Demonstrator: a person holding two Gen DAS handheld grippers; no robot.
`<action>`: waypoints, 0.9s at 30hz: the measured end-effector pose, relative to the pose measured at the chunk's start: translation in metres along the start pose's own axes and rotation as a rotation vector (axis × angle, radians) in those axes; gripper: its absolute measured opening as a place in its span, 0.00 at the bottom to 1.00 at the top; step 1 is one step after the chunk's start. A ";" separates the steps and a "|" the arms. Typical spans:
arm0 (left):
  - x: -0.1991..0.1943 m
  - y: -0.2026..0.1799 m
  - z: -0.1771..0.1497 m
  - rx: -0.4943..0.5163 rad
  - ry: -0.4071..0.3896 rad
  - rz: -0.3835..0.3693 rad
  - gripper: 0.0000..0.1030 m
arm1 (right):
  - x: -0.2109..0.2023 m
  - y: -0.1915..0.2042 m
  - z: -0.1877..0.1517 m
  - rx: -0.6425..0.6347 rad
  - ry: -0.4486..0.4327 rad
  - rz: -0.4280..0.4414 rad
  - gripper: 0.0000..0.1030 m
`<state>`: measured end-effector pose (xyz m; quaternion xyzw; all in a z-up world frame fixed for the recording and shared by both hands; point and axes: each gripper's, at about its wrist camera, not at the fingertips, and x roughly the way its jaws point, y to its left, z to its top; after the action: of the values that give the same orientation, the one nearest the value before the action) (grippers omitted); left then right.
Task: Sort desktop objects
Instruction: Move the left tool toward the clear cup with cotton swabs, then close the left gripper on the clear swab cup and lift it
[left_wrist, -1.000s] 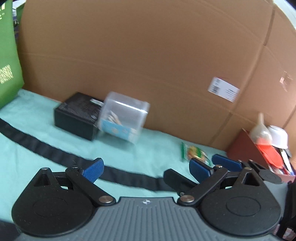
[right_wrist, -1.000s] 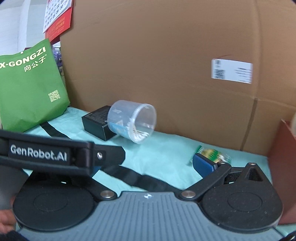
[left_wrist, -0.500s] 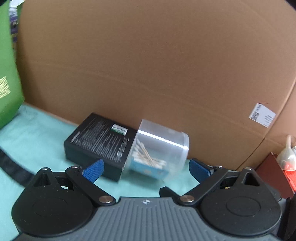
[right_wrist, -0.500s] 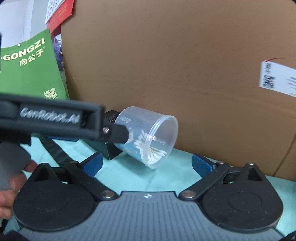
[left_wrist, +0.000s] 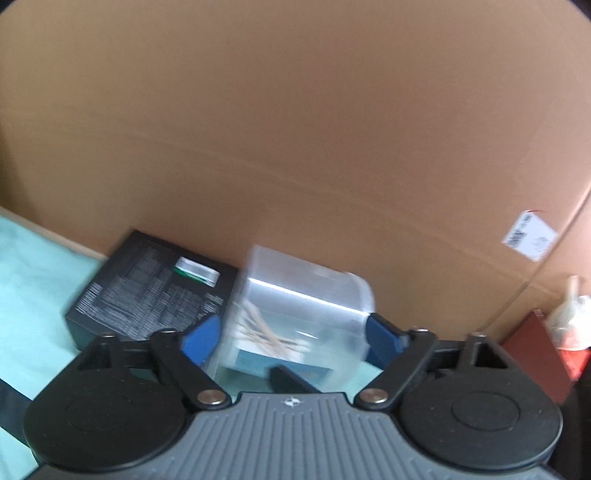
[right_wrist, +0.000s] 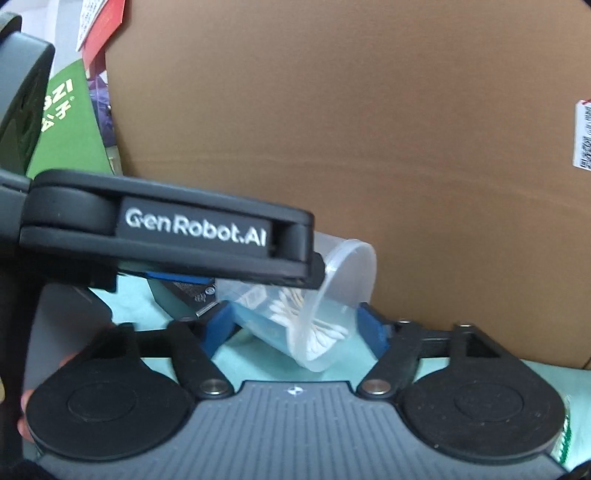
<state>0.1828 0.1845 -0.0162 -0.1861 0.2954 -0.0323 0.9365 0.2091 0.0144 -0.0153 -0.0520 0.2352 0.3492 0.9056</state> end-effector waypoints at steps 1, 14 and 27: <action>-0.002 -0.002 -0.002 0.011 0.002 0.004 0.80 | 0.000 0.000 0.000 -0.004 0.001 0.005 0.58; -0.046 -0.042 -0.050 0.026 0.108 -0.207 0.71 | -0.094 -0.005 -0.023 -0.117 -0.079 -0.101 0.54; -0.103 -0.045 -0.085 0.018 0.046 -0.156 0.87 | -0.168 -0.012 -0.059 -0.120 -0.150 -0.087 0.83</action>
<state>0.0521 0.1328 -0.0084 -0.1995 0.3010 -0.1119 0.9258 0.0856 -0.1123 0.0093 -0.0902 0.1431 0.3258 0.9302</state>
